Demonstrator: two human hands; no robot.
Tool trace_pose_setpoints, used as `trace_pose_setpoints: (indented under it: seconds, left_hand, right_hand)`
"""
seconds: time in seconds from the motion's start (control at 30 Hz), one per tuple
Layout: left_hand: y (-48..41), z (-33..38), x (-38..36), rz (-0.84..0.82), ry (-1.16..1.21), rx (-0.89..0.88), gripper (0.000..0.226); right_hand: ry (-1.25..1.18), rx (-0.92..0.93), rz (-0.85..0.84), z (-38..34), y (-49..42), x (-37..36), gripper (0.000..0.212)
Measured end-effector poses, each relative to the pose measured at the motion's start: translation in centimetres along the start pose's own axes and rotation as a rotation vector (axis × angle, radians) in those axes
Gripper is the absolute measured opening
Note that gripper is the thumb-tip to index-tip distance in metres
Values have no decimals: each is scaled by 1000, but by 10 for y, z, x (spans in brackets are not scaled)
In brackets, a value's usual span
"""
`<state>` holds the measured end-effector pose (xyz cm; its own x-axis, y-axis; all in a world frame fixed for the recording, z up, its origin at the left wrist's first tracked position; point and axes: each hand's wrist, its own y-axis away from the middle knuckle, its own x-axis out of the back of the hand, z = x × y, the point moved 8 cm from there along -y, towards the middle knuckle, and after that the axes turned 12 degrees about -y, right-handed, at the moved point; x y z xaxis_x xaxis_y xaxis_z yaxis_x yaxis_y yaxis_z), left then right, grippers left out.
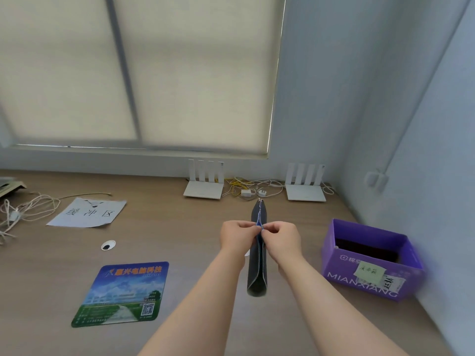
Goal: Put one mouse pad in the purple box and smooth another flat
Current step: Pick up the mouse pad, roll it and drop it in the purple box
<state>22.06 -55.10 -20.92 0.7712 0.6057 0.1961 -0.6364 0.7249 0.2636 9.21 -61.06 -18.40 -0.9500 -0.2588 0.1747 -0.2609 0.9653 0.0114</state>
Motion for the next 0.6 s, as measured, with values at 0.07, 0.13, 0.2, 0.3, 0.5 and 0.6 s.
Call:
trace_pose_setpoints:
  seconds: [0.07, 0.13, 0.2, 0.3, 0.5, 0.6]
  left_hand:
    - [1, 1, 0, 3, 14, 4, 15]
    - [2, 1, 0, 0, 14, 6, 14]
    - [3, 1, -1, -8, 14, -1, 11]
    - [5, 3, -2, -18, 17, -24, 9]
    - [10, 11, -2, -26, -123, -124, 11]
    - [12, 13, 2, -30, -204, -143, 7]
  right_hand:
    - [-9, 11, -8, -3, 2, 0, 17]
    - [-21, 29, -12, -6, 5, 0, 17]
    - [-36, 39, -13, -7, 6, 0, 16]
    - [-53, 42, -25, -4, 7, 0, 16]
    - [-75, 2, -115, 3, 12, -5, 25]
    - [-82, -14, -149, 7, 14, -7, 32]
